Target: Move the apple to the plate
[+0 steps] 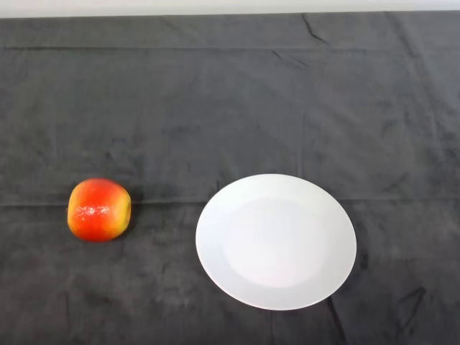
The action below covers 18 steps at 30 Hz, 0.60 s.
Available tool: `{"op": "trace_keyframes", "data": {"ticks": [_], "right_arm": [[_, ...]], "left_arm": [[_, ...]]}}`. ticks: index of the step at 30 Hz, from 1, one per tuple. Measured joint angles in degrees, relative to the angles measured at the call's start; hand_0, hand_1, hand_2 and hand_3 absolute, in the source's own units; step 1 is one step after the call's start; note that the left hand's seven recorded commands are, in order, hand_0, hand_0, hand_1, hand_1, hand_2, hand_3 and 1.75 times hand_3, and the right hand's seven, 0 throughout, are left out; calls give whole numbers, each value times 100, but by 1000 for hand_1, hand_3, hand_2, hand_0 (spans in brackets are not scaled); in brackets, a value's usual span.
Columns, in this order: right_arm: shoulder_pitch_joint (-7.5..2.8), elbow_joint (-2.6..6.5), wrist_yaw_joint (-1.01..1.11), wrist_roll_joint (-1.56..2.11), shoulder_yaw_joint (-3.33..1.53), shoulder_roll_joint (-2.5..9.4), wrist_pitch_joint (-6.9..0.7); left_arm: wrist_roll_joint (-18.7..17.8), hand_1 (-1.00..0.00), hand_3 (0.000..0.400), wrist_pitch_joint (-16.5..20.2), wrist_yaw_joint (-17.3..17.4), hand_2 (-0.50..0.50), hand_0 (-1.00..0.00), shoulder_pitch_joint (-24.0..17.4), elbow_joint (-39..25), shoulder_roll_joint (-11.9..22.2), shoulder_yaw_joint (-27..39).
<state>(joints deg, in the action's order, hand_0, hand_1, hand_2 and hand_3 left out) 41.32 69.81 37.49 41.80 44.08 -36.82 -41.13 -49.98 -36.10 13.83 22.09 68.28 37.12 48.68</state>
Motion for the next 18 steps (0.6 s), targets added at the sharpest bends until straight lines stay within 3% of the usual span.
{"op": "trace_keyframes", "data": {"ticks": [8,18], "right_arm": [[0,0,4,0,0,0,0],[2,0,14,0,0,-1,0]], "left_arm": [[210,0,0,-146,-5,0,0,163,1,-3,-33],[785,0,0,-472,-118,0,0,456,1,-95,-348]]}}
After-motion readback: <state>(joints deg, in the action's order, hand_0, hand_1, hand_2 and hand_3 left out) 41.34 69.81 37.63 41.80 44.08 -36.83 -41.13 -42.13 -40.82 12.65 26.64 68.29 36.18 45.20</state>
